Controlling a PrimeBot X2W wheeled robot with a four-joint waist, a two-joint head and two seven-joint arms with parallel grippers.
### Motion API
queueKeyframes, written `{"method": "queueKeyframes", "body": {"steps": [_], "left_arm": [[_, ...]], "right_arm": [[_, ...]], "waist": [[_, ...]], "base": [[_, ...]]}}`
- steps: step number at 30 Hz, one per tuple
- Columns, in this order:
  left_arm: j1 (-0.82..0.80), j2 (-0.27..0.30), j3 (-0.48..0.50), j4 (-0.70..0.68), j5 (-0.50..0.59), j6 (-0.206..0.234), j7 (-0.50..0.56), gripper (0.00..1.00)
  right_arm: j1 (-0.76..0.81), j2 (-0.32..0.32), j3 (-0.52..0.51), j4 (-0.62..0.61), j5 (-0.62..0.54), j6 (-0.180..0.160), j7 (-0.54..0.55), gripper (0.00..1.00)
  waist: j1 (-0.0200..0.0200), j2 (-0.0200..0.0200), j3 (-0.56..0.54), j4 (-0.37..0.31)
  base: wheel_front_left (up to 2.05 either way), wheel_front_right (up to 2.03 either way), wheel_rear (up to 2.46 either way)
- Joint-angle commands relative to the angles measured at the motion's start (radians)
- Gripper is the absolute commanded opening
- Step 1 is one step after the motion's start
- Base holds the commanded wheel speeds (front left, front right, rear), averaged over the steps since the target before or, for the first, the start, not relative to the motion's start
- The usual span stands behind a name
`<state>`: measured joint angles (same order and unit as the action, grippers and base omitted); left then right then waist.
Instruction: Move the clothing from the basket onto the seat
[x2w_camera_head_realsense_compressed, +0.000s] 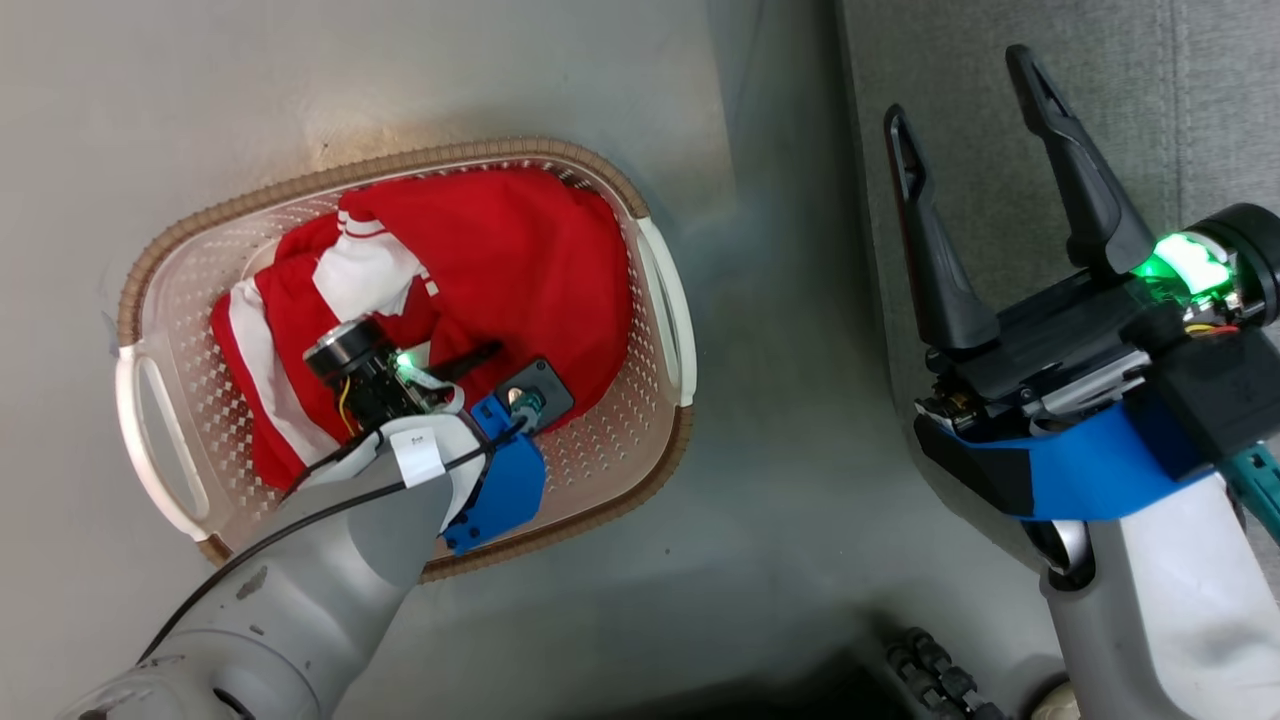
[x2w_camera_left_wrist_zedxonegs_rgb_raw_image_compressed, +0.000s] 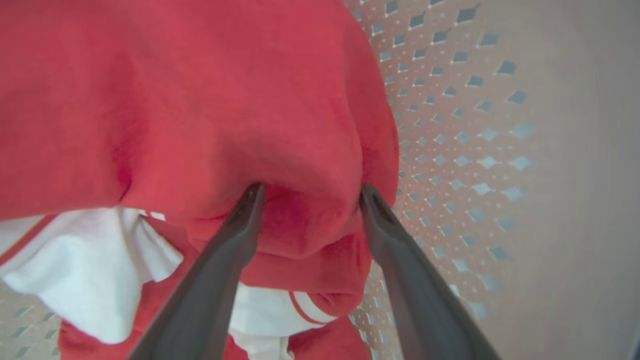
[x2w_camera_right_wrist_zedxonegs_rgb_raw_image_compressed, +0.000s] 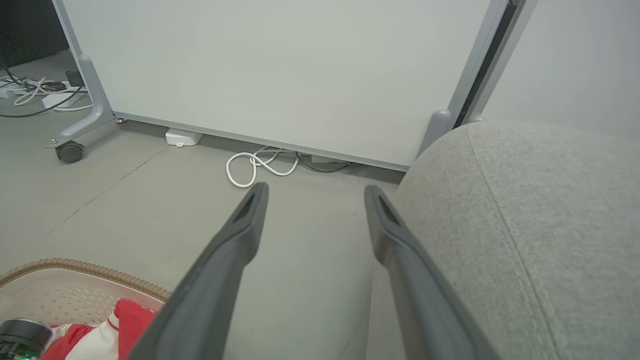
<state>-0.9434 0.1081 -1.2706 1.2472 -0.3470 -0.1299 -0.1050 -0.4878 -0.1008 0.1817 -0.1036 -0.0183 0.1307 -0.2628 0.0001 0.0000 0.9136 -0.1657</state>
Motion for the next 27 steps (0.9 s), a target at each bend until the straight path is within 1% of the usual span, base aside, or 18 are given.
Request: {"method": "queueKeyframes", "body": {"steps": [1, 7, 13, 14, 15, 22, 27], "left_arm": [[-0.024, 0.003, -0.002, -0.001, -0.005, 0.0, 0.008, 1.0], [-0.046, 0.001, -0.01, 0.001, -0.015, 0.0, 0.024, 1.0], [-0.058, -0.006, -0.012, 0.007, -0.017, 0.0, 0.027, 1.0], [-0.062, -0.008, -0.012, 0.01, -0.025, 0.0, 0.022, 0.45], [-0.062, -0.01, -0.012, 0.013, -0.022, 0.0, 0.024, 0.0], [-0.074, -0.021, -0.012, 0.02, -0.01, 0.0, 0.002, 0.0], [-0.06, -0.027, -0.013, 0.023, -0.017, 0.0, -0.035, 0.0]], "right_arm": [[-0.009, -0.001, -0.003, -0.014, -0.007, 0.0, -0.003, 1.0], [0.004, -0.003, -0.001, -0.05, -0.01, 0.0, -0.003, 1.0], [0.017, -0.007, -0.003, -0.072, -0.016, 0.0, -0.003, 1.0], [0.018, -0.009, -0.003, -0.073, -0.017, 0.0, -0.003, 1.0], [0.019, -0.009, -0.003, -0.076, -0.017, 0.0, -0.003, 1.0], [0.019, -0.011, 0.003, -0.084, -0.024, 0.0, -0.003, 1.0], [0.007, -0.01, 0.014, -0.074, -0.015, 0.0, -0.003, 1.0]], "waist": [[-0.0001, 0.0, 0.017, 0.006], [-0.0001, 0.0, 0.059, 0.007], [-0.0001, 0.0, 0.072, 0.012], [-0.0001, 0.0, 0.073, 0.013], [-0.0001, 0.0, 0.072, 0.014], [-0.0001, 0.0, 0.072, 0.021], [-0.0001, 0.0, 0.045, 0.023]], "base": [[0.0, 0.0, 0.0], [0.0, 0.0, 0.0], [0.0, 0.0, 0.0], [0.0, 0.0, 0.0], [0.0, 0.0, 0.0], [0.0, 0.0, 0.0], [0.0, 0.0, 0.0]]}}
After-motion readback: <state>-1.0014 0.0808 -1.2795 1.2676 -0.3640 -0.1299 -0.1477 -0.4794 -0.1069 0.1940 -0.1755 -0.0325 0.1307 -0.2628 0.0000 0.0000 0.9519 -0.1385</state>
